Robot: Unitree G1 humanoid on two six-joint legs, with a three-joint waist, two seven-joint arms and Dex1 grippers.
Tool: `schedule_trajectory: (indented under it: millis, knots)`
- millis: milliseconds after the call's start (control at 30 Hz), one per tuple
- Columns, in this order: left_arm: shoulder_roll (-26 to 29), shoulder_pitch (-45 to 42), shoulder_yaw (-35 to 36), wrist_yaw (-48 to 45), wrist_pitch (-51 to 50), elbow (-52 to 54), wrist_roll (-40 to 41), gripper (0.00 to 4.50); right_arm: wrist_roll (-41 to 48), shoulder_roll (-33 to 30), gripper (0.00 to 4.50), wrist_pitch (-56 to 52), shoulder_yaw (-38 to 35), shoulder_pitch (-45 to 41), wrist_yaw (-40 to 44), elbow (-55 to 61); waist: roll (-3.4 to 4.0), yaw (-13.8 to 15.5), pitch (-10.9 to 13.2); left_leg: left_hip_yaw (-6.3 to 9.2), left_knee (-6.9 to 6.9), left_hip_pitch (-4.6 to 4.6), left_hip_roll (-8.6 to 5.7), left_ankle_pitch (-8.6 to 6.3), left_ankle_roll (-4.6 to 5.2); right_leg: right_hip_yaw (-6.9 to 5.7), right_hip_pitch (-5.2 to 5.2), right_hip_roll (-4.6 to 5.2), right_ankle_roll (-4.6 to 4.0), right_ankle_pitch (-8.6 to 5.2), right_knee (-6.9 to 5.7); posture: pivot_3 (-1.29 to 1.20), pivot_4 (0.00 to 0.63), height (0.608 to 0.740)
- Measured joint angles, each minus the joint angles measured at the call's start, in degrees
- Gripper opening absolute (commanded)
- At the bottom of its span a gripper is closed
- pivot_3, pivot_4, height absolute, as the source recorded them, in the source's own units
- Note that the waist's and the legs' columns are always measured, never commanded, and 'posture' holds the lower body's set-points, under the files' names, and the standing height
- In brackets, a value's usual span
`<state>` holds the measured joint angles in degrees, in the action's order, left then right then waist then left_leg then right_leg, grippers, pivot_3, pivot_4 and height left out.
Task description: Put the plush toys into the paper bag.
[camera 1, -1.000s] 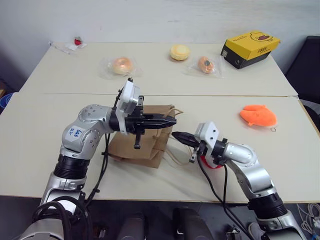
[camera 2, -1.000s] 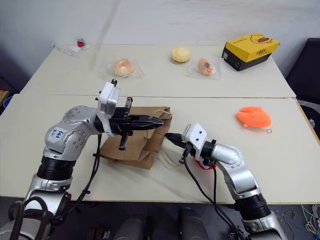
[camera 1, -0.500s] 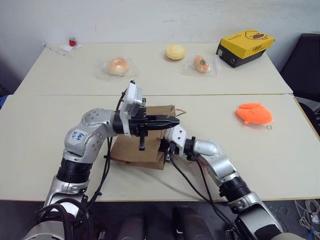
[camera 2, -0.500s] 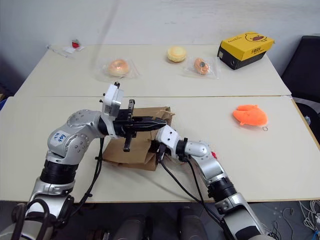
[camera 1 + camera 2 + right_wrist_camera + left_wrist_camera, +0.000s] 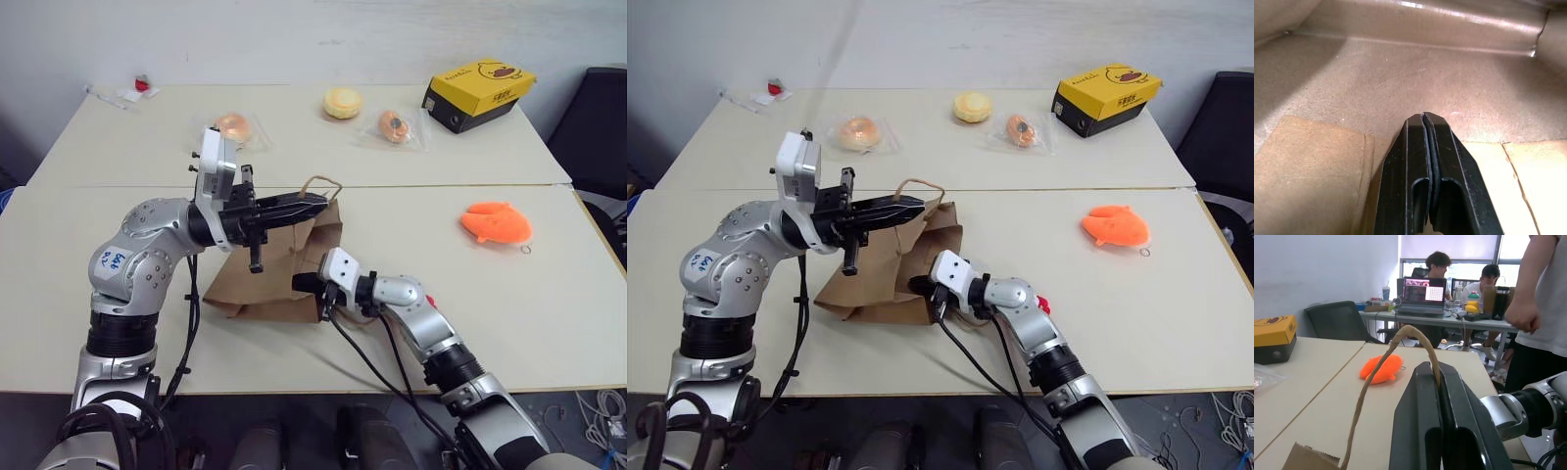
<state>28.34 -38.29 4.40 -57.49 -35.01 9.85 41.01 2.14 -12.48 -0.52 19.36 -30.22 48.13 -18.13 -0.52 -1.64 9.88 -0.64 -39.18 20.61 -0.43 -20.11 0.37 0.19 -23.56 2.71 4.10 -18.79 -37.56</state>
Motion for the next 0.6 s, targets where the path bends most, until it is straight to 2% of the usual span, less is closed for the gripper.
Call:
schedule_trajectory:
  millis: [267,467,600]
  knots:
    - [2.29,-0.01,4.68,1.63,1.51,-1.83,1.03,0.00,-0.59,-1.49,0.03,-1.77,0.32,2.06,0.10,3.42,-0.02,0.23,-0.01,0.08,0.00,-0.03,-0.01,0.00,0.00,-0.01,0.09,0.01,0.00,0.00,0.05,0.00,0.150,0.740]
    - [3.26,0.01,4.62,1.46,2.95,-3.67,0.24,0.00,-0.35,-2.10,0.03,-1.83,-0.14,2.65,0.72,4.44,-0.02,0.09,-0.02,0.09,0.02,-0.02,-0.01,-0.01,0.00,-0.02,0.07,0.00,0.00,0.00,0.05,0.00,0.150,0.740]
    - [3.70,0.88,2.15,0.72,5.21,-3.64,-2.86,0.00,0.52,-1.51,0.03,1.91,-1.54,4.10,0.04,4.26,-0.03,0.15,-0.01,0.09,0.02,-0.01,-0.01,-0.01,0.00,-0.02,0.08,0.01,0.00,0.00,0.08,0.00,0.150,0.740]
